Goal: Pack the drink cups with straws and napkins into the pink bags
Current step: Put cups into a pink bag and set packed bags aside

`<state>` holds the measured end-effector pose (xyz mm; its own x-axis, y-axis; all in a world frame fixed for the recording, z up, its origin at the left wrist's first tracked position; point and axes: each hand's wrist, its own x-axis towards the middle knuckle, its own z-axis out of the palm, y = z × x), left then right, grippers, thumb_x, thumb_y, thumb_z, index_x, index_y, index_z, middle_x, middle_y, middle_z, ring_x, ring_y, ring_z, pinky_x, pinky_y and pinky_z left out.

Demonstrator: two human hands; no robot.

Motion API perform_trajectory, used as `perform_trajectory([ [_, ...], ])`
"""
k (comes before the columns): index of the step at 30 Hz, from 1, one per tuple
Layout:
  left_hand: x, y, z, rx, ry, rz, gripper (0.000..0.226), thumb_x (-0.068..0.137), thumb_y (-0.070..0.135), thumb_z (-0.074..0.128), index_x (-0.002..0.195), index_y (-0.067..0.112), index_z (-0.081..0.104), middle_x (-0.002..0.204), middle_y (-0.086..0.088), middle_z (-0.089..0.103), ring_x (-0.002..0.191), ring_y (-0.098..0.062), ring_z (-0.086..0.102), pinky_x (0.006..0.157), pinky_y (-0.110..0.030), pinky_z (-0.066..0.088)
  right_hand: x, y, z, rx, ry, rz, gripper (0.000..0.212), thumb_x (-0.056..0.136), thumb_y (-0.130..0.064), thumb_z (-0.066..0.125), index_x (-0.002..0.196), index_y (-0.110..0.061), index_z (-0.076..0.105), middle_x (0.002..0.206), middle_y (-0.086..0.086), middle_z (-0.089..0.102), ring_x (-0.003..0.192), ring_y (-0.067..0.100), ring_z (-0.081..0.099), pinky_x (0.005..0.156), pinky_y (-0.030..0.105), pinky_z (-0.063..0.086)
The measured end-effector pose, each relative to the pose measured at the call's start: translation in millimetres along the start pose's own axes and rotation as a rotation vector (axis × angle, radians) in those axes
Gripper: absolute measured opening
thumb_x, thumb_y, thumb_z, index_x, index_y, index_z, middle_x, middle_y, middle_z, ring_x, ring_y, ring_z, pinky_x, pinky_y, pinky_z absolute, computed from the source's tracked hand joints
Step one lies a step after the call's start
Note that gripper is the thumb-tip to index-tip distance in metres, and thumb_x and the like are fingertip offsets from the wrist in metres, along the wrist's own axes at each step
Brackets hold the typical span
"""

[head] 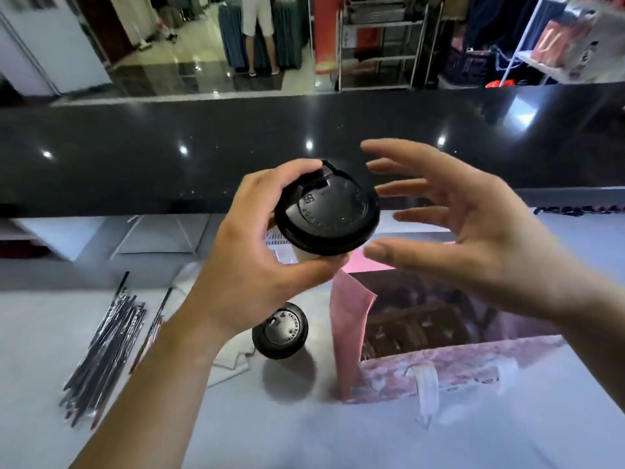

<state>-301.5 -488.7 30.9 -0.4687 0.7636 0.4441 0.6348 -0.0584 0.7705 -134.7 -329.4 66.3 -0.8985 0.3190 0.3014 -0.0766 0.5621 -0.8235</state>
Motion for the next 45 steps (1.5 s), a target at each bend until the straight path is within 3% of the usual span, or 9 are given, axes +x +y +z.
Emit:
perform_trajectory([
  [4, 1.8, 22.3, 21.1, 0.067, 0.035, 0.099, 0.076, 0.069, 0.031, 0.091, 0.136, 0.02, 0.054, 0.129, -0.001, 0.052, 0.124, -0.019, 0.055, 0.099, -0.035, 0.051, 10.0, -9.9, -10.2, -0.054, -0.023, -0.078, 0.078, 0.071, -0.036, 0.085, 0.14, -0.032, 0.051, 0.123, -0.013, 0.065, 0.114, 0.004, 0.064, 0.097, 0.025, 0.052],
  [11, 15.0, 34.2, 62.0, 0.172, 0.02, 0.145, 0.075, 0.064, 0.048, 0.089, 0.127, 0.018, 0.062, 0.114, -0.002, 0.057, 0.106, -0.008, 0.059, 0.088, -0.013, 0.046, -3.4, 0.6, -39.7, -0.049, -0.018, 0.0, 0.066, 0.068, -0.038, 0.088, 0.128, -0.027, 0.062, 0.109, -0.017, 0.07, 0.104, 0.001, 0.068, 0.088, 0.018, 0.055],
  [19, 21.9, 30.9, 97.4, 0.094, -0.078, 0.126, 0.078, 0.06, 0.05, 0.091, 0.126, 0.019, 0.063, 0.115, 0.001, 0.058, 0.106, -0.006, 0.058, 0.088, -0.013, 0.047, -27.1, 21.4, -64.4, -0.079, -0.002, 0.134, 0.061, 0.06, -0.038, 0.086, 0.118, -0.031, 0.067, 0.107, -0.01, 0.072, 0.107, 0.01, 0.068, 0.085, 0.03, 0.06],
  [22, 18.8, 30.8, 98.6, 0.016, -0.208, 0.055, 0.086, 0.064, 0.043, 0.091, 0.14, 0.029, 0.053, 0.125, 0.007, 0.055, 0.118, -0.004, 0.055, 0.098, -0.016, 0.044, -31.8, 28.7, -68.2, -0.089, -0.048, 0.191, 0.064, 0.059, -0.04, 0.086, 0.12, -0.036, 0.065, 0.112, -0.011, 0.07, 0.11, 0.01, 0.067, 0.084, 0.032, 0.061],
  [25, 15.3, 22.7, 88.3, -0.031, -0.407, -0.071, 0.109, 0.07, 0.036, 0.09, 0.149, 0.056, 0.018, 0.14, 0.019, 0.043, 0.135, 0.0, 0.041, 0.112, -0.029, 0.038, -38.3, 39.0, -68.5, -0.134, -0.057, 0.237, 0.069, 0.058, -0.046, 0.088, 0.121, -0.041, 0.062, 0.116, -0.015, 0.068, 0.114, 0.007, 0.064, 0.088, 0.035, 0.059],
  [28, 6.3, 4.1, 71.4, 0.225, -0.558, -0.17, 0.11, 0.068, 0.05, 0.086, 0.145, 0.065, 0.008, 0.146, 0.032, 0.022, 0.143, 0.003, 0.019, 0.12, -0.039, 0.027, -46.8, 46.1, -67.9, -0.23, -0.067, 0.289, 0.073, 0.053, -0.054, 0.077, 0.123, -0.046, 0.058, 0.121, -0.02, 0.062, 0.119, 0.003, 0.058, 0.092, 0.03, 0.056],
  [31, -8.1, -11.9, 62.2, 0.448, -0.696, -0.196, 0.118, 0.061, 0.071, 0.078, 0.146, 0.062, -0.002, 0.154, 0.033, 0.005, 0.145, 0.006, -0.004, 0.125, -0.039, 0.008, -55.3, 50.8, -62.5, -0.336, -0.124, 0.318, 0.072, 0.052, -0.055, 0.073, 0.121, -0.049, 0.055, 0.121, -0.023, 0.058, 0.119, 0.001, 0.054, 0.091, 0.026, 0.052],
  [36, -20.4, -16.7, 65.2, 0.499, -0.756, -0.201, 0.138, 0.048, 0.09, 0.064, 0.155, 0.045, -0.01, 0.158, 0.025, -0.031, 0.137, 0.005, -0.042, 0.123, -0.041, -0.015, -59.8, 51.6, -49.3, -0.497, -0.183, 0.331, 0.067, 0.053, -0.054, 0.069, 0.118, -0.046, 0.054, 0.112, -0.019, 0.061, 0.109, 0.01, 0.057, 0.09, 0.042, 0.054],
  [45, -15.6, -17.8, 71.0, 0.523, -0.763, -0.239, 0.149, 0.047, 0.089, 0.066, 0.157, 0.031, -0.016, 0.154, 0.018, -0.042, 0.134, 0.001, -0.048, 0.121, -0.044, -0.018, -56.7, 71.4, -2.6, -0.81, -0.446, 0.312, 0.075, 0.071, -0.046, 0.074, 0.138, -0.039, 0.042, 0.131, -0.017, 0.046, 0.112, 0.01, 0.054, 0.09, 0.023, 0.044],
])
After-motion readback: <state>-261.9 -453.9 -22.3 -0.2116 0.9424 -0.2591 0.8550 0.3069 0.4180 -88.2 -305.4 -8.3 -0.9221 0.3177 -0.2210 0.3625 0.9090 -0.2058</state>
